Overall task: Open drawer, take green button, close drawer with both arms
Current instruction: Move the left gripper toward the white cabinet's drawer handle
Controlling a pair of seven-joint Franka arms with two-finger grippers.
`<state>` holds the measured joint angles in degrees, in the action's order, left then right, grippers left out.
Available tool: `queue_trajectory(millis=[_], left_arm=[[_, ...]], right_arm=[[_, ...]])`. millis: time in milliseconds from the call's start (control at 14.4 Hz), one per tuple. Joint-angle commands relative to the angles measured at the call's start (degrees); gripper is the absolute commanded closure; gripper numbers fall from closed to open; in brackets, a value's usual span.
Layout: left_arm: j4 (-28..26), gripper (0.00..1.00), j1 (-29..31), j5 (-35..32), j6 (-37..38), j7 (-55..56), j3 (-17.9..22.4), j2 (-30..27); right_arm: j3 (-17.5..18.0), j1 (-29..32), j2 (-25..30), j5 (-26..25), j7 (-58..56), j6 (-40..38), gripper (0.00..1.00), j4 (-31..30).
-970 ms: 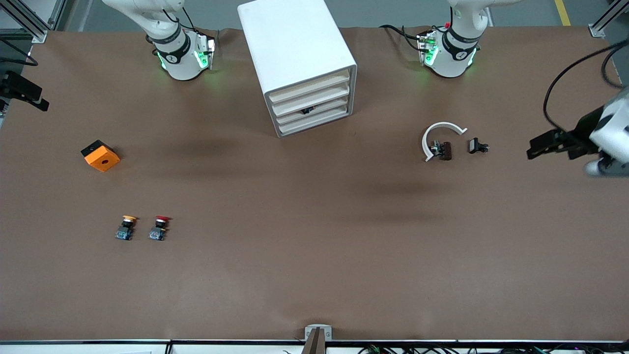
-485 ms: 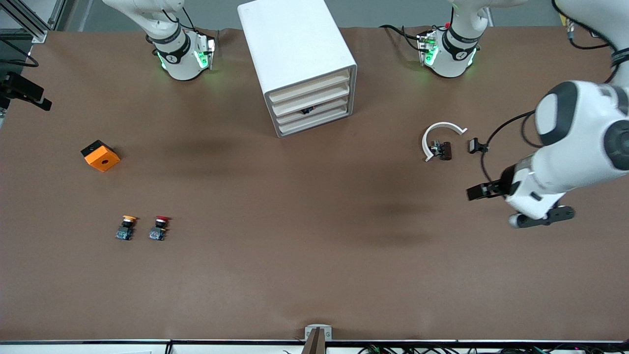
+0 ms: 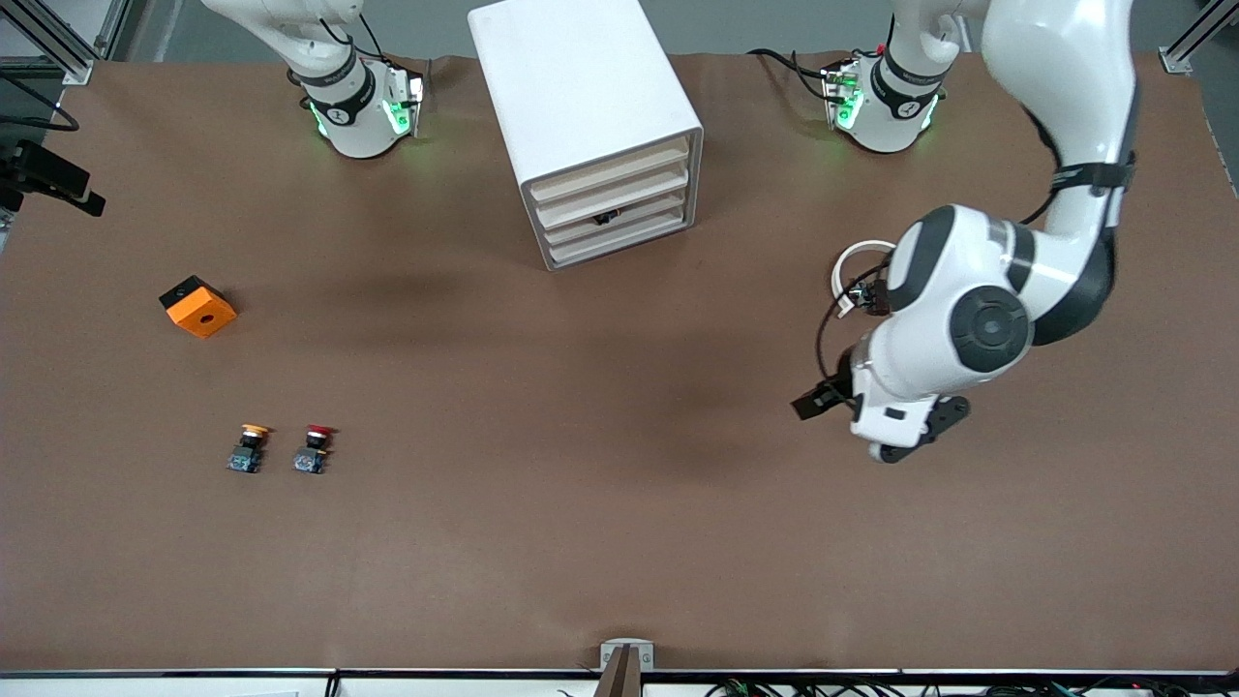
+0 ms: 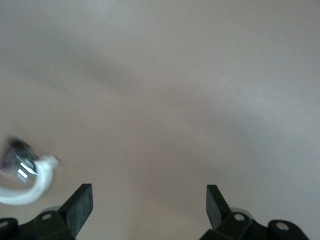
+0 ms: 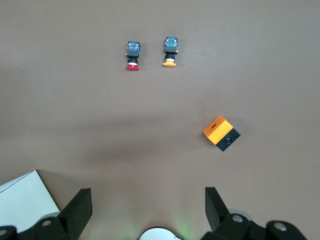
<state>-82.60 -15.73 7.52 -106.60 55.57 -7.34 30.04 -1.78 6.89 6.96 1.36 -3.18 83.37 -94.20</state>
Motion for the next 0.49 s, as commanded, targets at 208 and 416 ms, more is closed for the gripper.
queue_trajectory(millis=[208,416], left_arm=[[4.6,0.0,-4.1,17.2,1.2,15.9,0.3,6.8],[4.6,0.0,-4.9,20.8,3.7,25.8,0.3,10.0]], right_arm=[[0.6,0.8,1.5,0.8,0.7,0.0,0.0,-1.3],[0.5,0.8,1.5,0.8,0.7,0.0,0.0,-1.2]])
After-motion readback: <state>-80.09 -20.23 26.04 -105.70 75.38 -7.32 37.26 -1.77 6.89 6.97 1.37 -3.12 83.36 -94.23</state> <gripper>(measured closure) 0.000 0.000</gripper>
